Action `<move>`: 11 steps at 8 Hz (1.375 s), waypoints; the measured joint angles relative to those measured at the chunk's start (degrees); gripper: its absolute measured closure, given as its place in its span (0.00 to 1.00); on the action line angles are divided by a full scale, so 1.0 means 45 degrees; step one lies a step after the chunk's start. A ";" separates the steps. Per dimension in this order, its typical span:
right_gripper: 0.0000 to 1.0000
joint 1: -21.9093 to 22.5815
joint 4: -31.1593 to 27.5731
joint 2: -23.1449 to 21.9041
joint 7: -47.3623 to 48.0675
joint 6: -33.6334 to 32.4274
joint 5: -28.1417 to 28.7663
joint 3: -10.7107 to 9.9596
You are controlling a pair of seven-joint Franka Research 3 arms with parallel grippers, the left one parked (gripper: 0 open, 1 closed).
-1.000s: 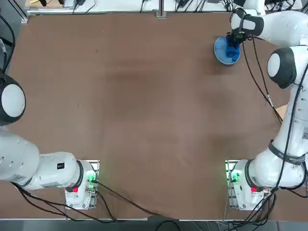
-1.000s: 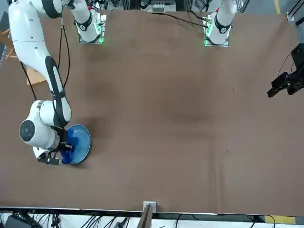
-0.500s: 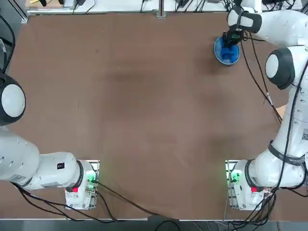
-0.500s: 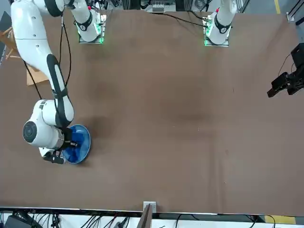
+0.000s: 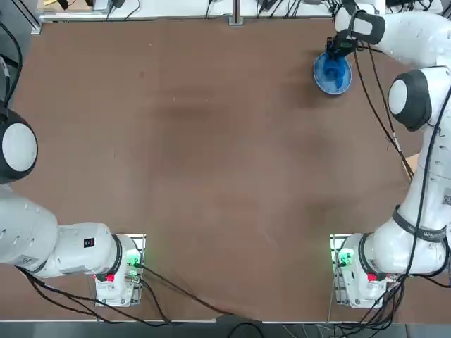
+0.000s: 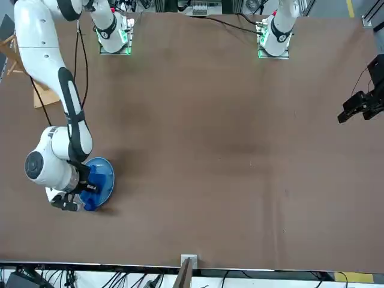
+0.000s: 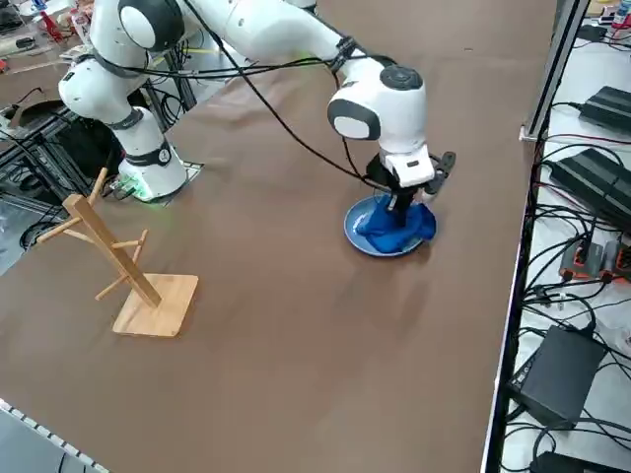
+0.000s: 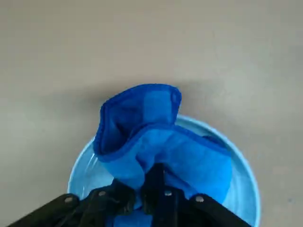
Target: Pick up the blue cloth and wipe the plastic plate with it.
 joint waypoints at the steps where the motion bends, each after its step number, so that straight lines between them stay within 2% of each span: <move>1: 0.90 0.0007 0.0120 -0.0019 -0.0255 -0.0018 -0.0232 -0.0033; 5: 0.90 0.0133 0.0312 -0.0623 -0.0451 -0.0633 -0.1317 -0.0030; 8: 0.90 0.0498 0.0710 -0.1321 -0.0539 -0.2493 -0.1180 0.0012; 11: 0.90 0.1645 0.0883 -0.2037 0.0564 -0.3396 -0.0436 0.0050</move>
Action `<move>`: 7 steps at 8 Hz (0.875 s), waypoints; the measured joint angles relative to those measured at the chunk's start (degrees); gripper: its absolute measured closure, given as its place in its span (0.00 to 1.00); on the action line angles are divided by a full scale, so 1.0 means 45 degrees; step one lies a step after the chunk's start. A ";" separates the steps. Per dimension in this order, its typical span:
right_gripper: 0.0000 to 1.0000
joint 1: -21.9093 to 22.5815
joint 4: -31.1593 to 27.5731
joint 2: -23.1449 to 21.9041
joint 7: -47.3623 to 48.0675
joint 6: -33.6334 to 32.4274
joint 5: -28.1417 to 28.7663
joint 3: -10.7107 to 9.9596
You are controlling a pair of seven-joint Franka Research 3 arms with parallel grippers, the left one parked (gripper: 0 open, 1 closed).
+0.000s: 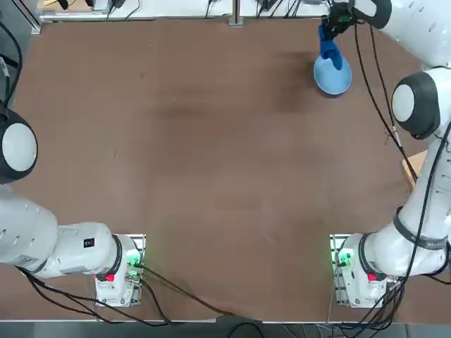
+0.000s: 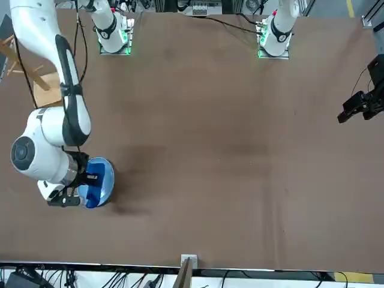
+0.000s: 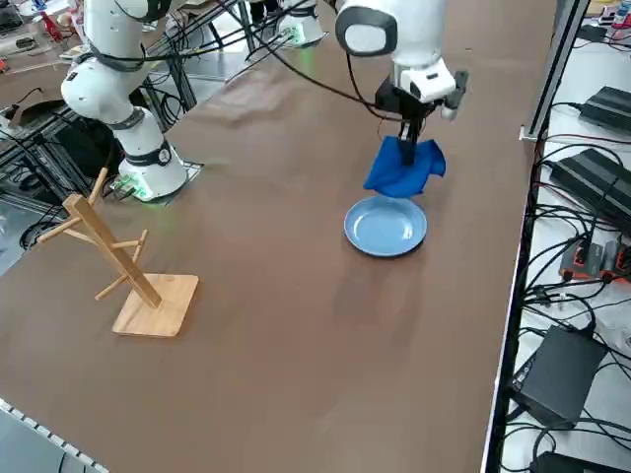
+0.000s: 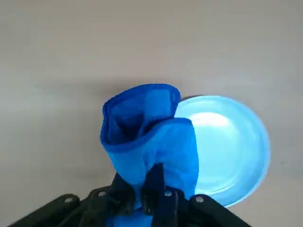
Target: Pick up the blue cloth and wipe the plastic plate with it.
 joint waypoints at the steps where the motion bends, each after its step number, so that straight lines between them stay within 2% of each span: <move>1: 0.90 0.0462 -0.0001 -0.0098 0.0724 -0.0148 0.0076 0.0014; 4: 0.90 0.1597 -0.0418 -0.0177 0.2621 -0.0642 0.0766 0.0041; 7: 0.90 0.2070 -0.2132 -0.0886 0.3160 -0.1142 0.1241 0.0117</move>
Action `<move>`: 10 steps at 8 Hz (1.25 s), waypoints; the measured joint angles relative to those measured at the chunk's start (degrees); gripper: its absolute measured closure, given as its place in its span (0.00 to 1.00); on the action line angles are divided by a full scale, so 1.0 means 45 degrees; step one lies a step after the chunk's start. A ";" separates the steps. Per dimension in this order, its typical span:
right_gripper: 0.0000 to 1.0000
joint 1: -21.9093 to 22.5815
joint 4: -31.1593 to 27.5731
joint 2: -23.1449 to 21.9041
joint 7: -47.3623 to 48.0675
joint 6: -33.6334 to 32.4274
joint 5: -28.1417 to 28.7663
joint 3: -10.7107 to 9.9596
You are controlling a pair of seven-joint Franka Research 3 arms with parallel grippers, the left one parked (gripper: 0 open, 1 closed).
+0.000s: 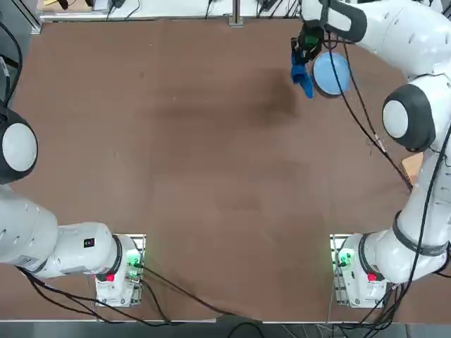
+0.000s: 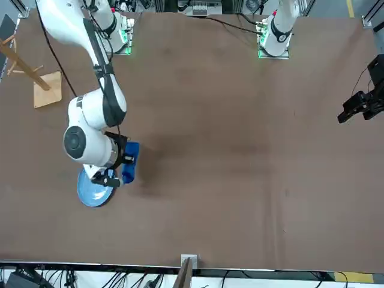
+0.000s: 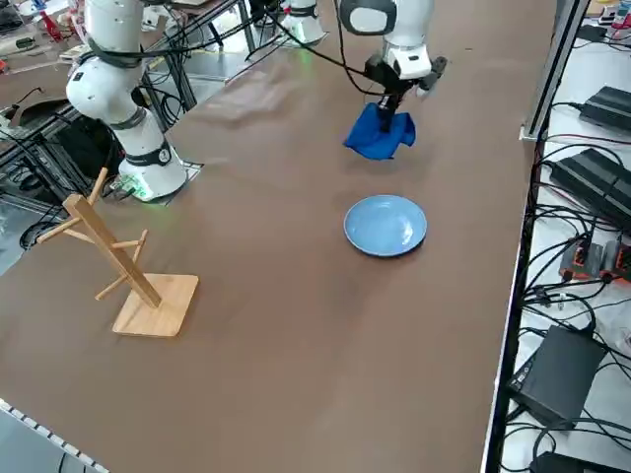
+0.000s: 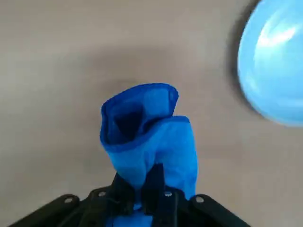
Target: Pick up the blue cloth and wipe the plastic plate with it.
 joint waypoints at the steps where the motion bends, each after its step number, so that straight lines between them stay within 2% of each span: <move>1: 0.90 0.0120 -0.0701 -0.0313 0.0001 -0.0049 0.0224 0.0036; 3: 0.90 0.0636 -0.1804 -0.0619 0.0285 0.0125 0.0290 0.0090; 5: 0.90 0.1219 -0.2635 -0.0566 0.0899 0.1210 0.0290 0.0100; 8: 0.88 0.1374 -0.3468 -0.0281 0.1053 0.2488 0.0283 0.0039; 9: 0.76 0.1352 -0.3485 -0.0274 0.1050 0.2530 0.0265 -0.0053; 10: 0.60 0.1334 -0.3460 -0.0304 0.1047 0.2560 0.0113 -0.0117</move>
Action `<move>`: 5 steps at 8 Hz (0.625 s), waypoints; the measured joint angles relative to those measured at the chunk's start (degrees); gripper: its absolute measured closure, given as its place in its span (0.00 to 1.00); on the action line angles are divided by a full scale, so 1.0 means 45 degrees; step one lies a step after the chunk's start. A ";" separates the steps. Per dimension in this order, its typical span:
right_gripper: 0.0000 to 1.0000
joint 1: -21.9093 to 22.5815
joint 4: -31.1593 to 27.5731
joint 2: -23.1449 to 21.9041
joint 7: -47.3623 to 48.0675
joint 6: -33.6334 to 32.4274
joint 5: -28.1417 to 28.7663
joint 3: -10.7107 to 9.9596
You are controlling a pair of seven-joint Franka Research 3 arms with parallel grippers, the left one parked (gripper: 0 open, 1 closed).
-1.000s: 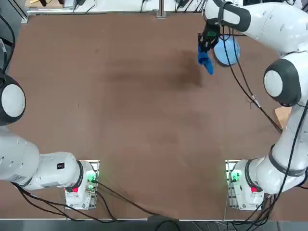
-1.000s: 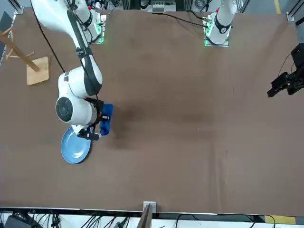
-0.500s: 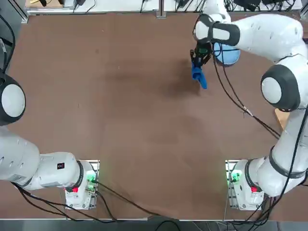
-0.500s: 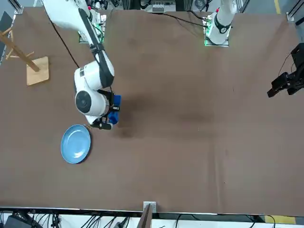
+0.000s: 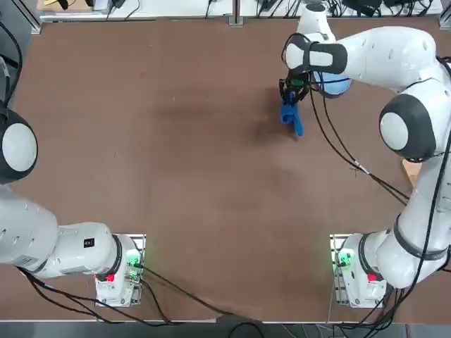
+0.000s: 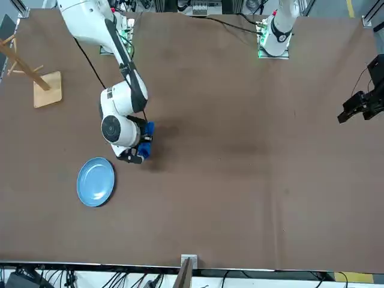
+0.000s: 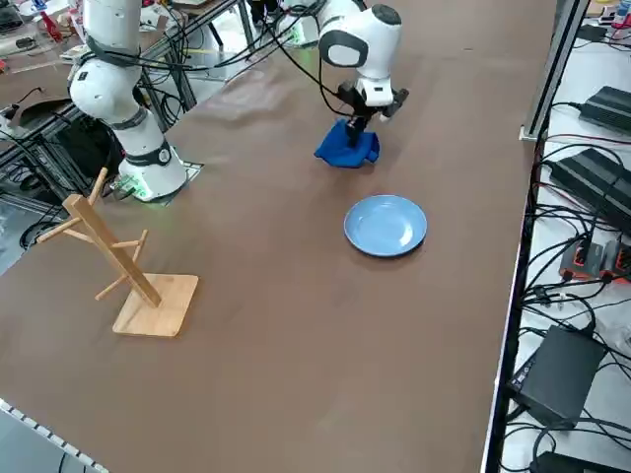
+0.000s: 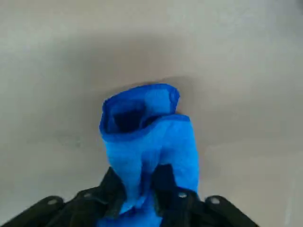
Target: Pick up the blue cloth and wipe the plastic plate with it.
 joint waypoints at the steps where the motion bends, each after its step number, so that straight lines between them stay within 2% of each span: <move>1: 0.43 -0.0001 0.0081 -0.0022 0.0001 0.0022 -0.0195 -0.0030; 3: 0.07 -0.0020 0.0430 -0.0039 0.0042 0.0056 -0.0359 -0.0054; 4: 0.00 -0.0106 0.0740 -0.0048 0.0068 0.0066 -0.0420 -0.0086; 5: 0.00 -0.0348 0.1097 -0.0062 0.0070 0.0085 -0.0615 -0.0110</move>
